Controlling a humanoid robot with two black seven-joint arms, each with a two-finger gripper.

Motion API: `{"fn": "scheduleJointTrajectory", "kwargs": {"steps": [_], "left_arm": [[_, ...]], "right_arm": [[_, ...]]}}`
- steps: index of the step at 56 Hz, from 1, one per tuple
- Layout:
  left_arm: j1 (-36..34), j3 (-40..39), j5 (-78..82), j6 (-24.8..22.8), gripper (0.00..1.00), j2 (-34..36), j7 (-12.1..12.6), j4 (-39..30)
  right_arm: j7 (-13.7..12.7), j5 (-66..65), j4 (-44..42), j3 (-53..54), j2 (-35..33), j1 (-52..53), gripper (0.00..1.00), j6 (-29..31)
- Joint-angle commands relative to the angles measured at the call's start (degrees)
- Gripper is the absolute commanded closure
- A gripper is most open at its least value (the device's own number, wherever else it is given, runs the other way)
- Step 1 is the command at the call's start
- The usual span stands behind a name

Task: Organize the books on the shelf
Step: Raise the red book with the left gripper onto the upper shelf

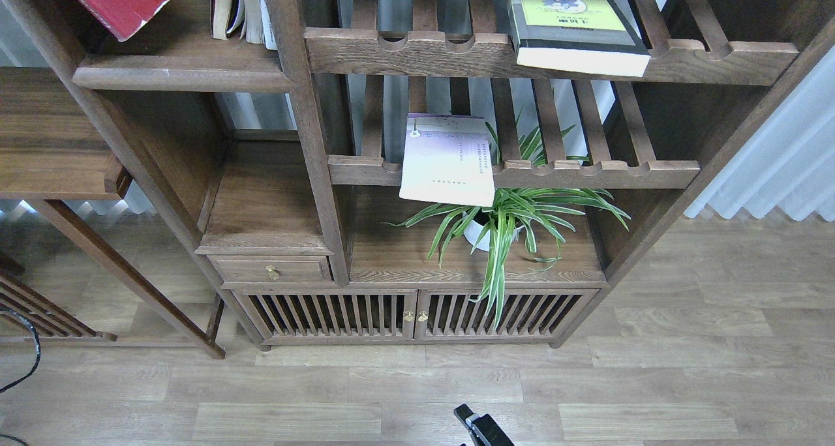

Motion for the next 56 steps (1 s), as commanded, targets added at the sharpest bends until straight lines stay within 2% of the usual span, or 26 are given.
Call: {"fn": "scheduleJointTrajectory", "kwargs": {"steps": [1, 33, 56], "left_arm": [[-2.1, 0.9, 1.0, 0.0, 0.95, 0.1, 0.0, 0.9], [-1.7, 1.2, 0.0, 0.0, 0.94, -1.3, 0.0, 0.3], [-4.6, 10.6, 0.8, 0.0, 0.94, 5.1, 0.0, 1.6]], "right_arm": [[0.0, 0.0, 0.0, 0.0, 0.0, 0.0, 0.01, 0.0], [0.1, 0.1, 0.1, 0.0, -0.1, 0.3, 0.01, 0.0], [0.1, 0.2, 0.1, 0.1, -0.1, 0.3, 0.01, 0.0]]}}
